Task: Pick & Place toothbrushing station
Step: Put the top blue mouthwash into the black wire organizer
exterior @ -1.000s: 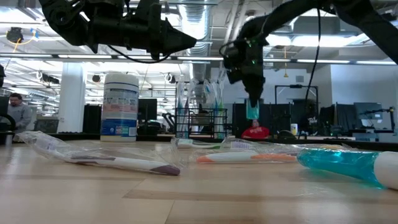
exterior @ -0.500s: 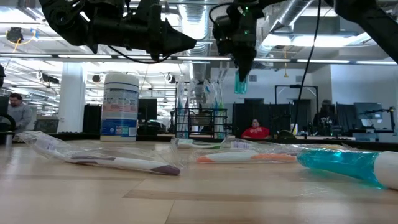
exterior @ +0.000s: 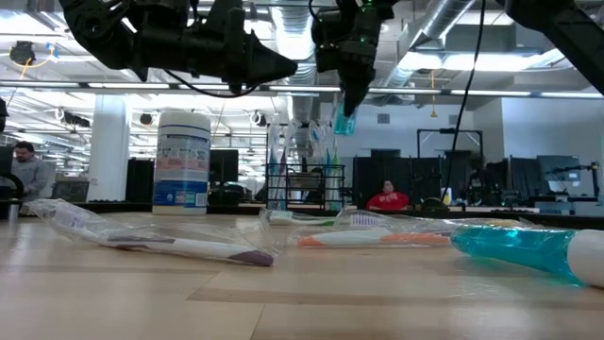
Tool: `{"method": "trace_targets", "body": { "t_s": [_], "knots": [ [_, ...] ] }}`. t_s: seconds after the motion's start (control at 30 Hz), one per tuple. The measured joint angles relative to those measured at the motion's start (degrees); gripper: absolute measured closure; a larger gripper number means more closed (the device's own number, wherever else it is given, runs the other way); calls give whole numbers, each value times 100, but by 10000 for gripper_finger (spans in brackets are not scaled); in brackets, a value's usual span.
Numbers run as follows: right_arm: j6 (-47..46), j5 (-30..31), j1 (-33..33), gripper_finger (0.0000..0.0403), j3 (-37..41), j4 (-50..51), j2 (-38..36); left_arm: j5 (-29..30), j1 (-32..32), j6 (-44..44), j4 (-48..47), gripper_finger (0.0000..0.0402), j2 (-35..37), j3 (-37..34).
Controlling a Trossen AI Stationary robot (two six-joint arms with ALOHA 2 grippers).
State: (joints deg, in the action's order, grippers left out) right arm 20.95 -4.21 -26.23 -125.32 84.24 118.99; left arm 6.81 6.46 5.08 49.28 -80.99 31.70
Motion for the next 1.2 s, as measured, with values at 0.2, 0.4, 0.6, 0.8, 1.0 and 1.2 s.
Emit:
{"method": "trace_targets", "body": {
  "t_s": [0.2,0.4,0.6,0.8,1.0,1.2],
  "knots": [
    [46,-9,-3,332,0,-316,31,-9,0,0,-87,325,0,0],
    [110,-24,-3,332,2,-575,31,-9,-11,0,-88,325,0,0],
    [160,-42,-3,332,2,-794,34,-9,-11,0,-88,325,0,0],
    [210,-172,5,332,-4,-907,101,-9,-11,-2,-86,325,0,0],
    [303,-342,-41,332,-97,-1188,408,-7,-11,-186,-86,325,0,0],
    [304,-331,-173,332,-675,-887,917,-108,-40,-258,-90,325,0,0]
  ]
}}
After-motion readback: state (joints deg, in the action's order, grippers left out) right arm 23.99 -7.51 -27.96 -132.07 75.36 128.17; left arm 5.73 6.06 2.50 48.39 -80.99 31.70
